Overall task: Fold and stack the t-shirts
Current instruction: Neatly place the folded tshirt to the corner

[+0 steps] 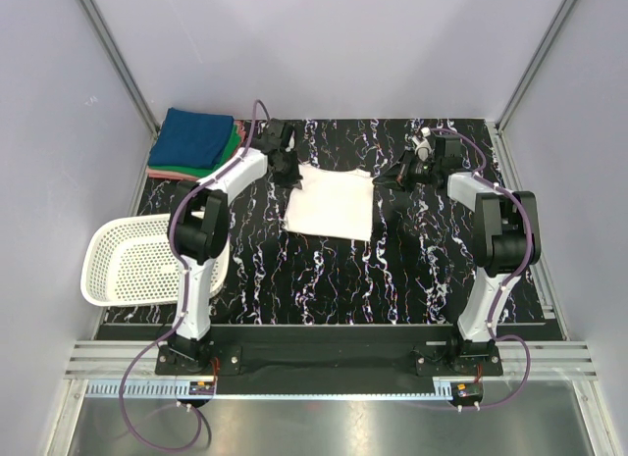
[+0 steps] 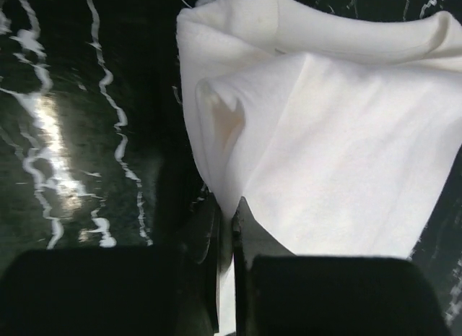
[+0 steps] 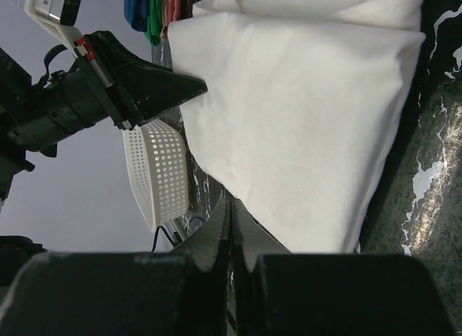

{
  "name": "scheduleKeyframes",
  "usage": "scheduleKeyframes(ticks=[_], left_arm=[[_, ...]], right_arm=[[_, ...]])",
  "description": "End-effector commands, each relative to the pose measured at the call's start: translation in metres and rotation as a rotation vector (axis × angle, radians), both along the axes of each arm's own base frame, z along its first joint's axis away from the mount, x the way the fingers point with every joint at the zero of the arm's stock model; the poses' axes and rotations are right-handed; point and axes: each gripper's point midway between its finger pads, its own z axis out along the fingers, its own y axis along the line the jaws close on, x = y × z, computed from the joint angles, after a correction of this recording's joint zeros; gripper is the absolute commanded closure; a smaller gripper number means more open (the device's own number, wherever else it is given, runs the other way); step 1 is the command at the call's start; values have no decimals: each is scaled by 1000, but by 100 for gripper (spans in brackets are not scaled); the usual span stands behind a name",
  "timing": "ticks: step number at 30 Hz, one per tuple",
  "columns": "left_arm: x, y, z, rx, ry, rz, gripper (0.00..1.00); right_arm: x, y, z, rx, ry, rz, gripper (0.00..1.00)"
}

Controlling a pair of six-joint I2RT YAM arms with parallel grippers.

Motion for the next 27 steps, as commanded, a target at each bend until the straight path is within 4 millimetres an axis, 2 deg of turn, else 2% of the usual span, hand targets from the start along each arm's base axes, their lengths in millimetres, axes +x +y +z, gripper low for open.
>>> scheduleKeyframes(ticks=[1,3,4,10,13,23,27], left_arm=[[6,36,25,184,-57,16,100],[11,42,29,221,-73,3,100],[16,48,37,254,-88,12,100],[25,71,43,421,-84,-1,100],[33,89,55,507,-121,16,100],[69,144,115,714,-291,8,100],[88,176,133,766,-336,23,100]], right_arm=[[7,1,28,-15,-91,2,95],[8,2,28,-11,-92,5,95],[8,2,29,-8,-92,5,95],[9,2,31,-10,-100,7,95],[11,2,31,-7,-98,8,95],[14,1,38,-11,-118,-11,94],[17,2,38,6,-122,-15,94]])
